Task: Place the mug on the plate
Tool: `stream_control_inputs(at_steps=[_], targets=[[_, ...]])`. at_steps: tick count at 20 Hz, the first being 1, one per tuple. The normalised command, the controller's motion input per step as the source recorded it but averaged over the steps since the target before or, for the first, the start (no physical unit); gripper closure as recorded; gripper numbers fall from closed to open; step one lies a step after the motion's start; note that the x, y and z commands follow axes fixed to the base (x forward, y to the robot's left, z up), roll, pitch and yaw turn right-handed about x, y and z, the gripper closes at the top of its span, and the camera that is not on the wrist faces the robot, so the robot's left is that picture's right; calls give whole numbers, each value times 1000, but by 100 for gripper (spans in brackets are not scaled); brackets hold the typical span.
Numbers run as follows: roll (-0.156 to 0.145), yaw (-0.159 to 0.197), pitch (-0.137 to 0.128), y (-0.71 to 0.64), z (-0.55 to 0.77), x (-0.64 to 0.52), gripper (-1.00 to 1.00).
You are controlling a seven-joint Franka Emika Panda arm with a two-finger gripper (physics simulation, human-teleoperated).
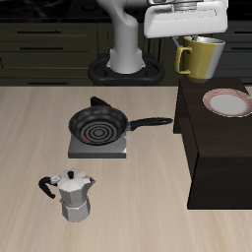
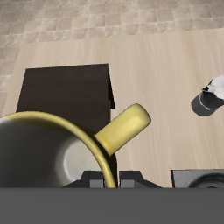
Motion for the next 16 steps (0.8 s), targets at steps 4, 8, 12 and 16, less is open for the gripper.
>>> stream_control_inputs(at_steps=[4, 8, 12, 16], targets=[[-6, -51, 27, 186, -76, 96, 100], [39, -30, 25, 366, -186, -80, 100], [51, -22, 31, 315, -132, -101, 100], [26, -35, 25, 255, -96, -93, 100]])
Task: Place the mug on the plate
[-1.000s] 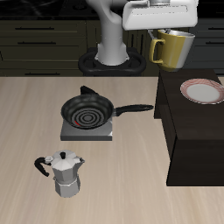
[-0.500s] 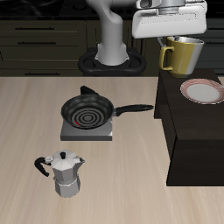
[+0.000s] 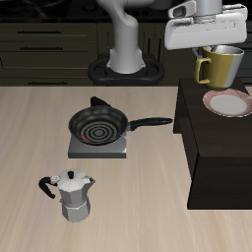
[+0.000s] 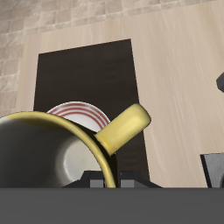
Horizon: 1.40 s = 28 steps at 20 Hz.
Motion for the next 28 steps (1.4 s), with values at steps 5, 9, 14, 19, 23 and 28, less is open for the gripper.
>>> stream_control_inputs(at_steps=[5, 9, 14, 19, 23, 28], targets=[[28, 59, 6, 268, -158, -40, 100], [-12, 21, -3, 8, -30, 61, 100], [1, 37, 14, 119, -128, 63, 100], [-1, 35, -6, 64, -37, 43, 100], [-16, 55, 17, 20, -216, 145, 100], [-52, 26, -15, -12, -56, 24, -100]])
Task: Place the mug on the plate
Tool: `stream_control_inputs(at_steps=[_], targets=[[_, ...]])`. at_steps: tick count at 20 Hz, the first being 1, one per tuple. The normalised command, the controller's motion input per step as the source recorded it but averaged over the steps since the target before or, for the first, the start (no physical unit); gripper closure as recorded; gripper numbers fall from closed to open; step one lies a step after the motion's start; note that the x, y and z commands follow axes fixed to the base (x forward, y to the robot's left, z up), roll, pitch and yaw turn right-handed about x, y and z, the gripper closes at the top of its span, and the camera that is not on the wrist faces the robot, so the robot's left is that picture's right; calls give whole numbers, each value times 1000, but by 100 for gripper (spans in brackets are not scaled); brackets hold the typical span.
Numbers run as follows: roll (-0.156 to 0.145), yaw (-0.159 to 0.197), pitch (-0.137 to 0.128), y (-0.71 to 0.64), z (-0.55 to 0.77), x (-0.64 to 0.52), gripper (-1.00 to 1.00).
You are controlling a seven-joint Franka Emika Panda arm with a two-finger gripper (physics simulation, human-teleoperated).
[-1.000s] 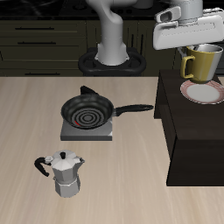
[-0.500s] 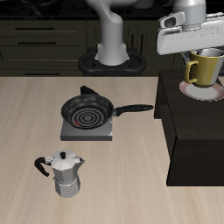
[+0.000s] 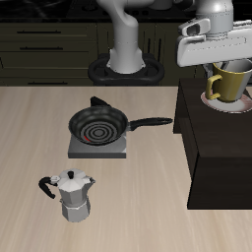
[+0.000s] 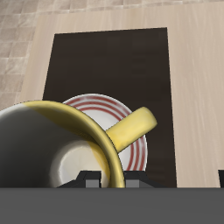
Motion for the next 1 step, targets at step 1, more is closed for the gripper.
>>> stream_control_inputs(at_steps=[1], targets=[[-20, -18, 11, -132, 10, -30, -100]])
